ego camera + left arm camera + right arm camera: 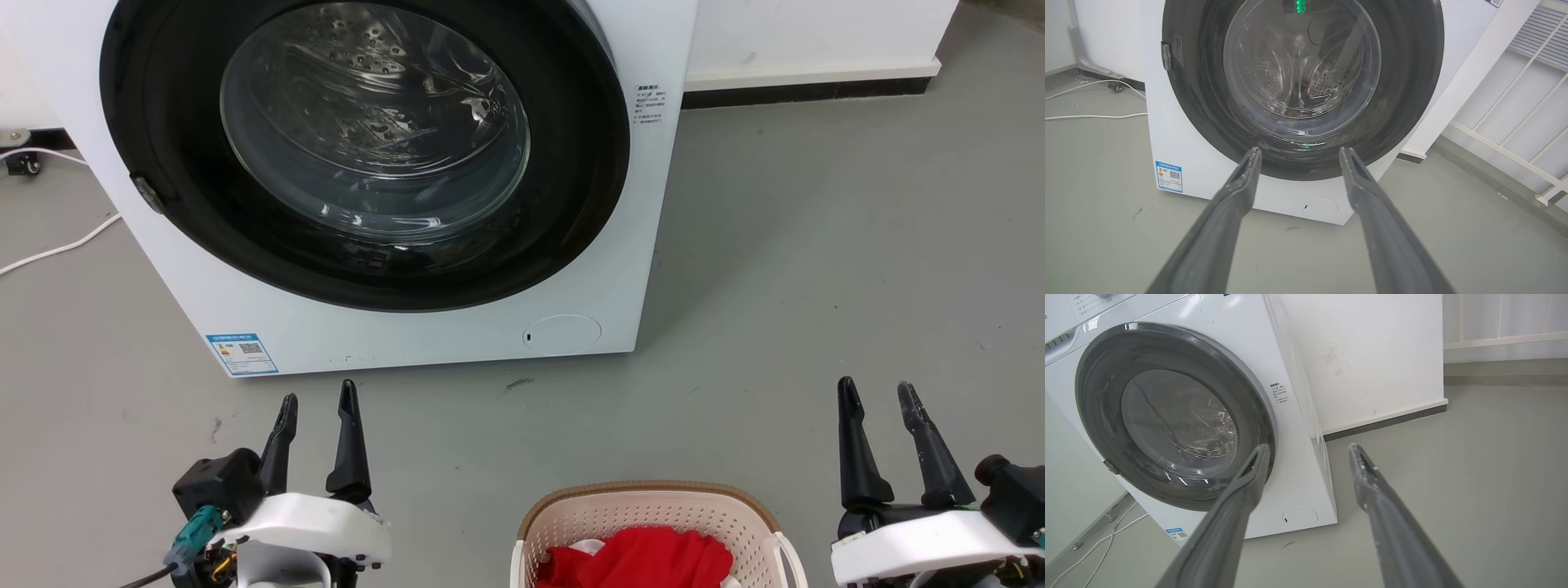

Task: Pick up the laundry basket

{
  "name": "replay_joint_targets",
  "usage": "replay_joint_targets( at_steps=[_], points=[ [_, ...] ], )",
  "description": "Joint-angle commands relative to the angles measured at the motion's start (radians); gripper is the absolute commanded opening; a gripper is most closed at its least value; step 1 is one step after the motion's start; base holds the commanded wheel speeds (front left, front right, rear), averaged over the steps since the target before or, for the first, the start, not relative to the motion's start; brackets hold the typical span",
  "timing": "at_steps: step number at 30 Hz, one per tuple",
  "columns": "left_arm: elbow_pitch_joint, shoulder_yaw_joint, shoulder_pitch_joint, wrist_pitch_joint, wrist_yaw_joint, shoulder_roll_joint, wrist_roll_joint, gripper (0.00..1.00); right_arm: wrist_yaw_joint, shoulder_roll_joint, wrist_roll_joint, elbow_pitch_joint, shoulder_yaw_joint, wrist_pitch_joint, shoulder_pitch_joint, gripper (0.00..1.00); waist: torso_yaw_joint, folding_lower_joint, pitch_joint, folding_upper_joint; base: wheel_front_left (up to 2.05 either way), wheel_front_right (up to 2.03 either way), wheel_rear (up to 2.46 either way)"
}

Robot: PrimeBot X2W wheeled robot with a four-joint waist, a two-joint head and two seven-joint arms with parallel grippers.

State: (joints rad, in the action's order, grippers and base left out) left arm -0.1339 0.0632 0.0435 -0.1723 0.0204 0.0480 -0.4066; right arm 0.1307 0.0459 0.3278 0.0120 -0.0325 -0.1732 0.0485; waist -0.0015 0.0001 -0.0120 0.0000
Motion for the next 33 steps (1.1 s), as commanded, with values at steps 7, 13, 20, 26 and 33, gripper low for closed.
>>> replay_joint_targets(
  at_steps=[7,13,20,26,33],
  points=[
    [0.015,0.008,-0.012,-0.024,0.002,0.003,0.075,1.0,0.0,0.005,-0.07,-0.022,0.003,-0.024,0.016,1.0,0.0,-0.0001,0.0,0.0,0.0,0.0,0.0],
    [0.014,0.015,-0.014,-0.037,0.005,0.003,0.122,1.0,0.0,0.006,-0.107,-0.027,-0.004,-0.036,0.023,1.0,0.001,-0.0001,0.001,0.0,0.0,0.0,0.0],
    [0.01,0.021,-0.02,-0.052,0.011,0.003,0.173,1.0,0.0,0.006,-0.145,-0.031,-0.009,-0.051,0.03,1.0,0.0,-0.0001,0.004,0.0,0.0,0.0,0.0],
    [0.007,0.027,-0.026,-0.063,0.017,0.003,0.213,1.0,0.0,0.006,-0.171,-0.031,-0.013,-0.062,0.041,1.0,-0.001,-0.0001,0.008,0.0,0.0,0.0,0.0],
    [0.005,0.036,-0.031,-0.077,0.022,0.003,0.258,1.0,0.0,0.006,-0.207,-0.031,-0.012,-0.076,0.048,1.0,0.0,-0.0001,0.01,0.0,0.0,0.0,0.0]
  ],
)
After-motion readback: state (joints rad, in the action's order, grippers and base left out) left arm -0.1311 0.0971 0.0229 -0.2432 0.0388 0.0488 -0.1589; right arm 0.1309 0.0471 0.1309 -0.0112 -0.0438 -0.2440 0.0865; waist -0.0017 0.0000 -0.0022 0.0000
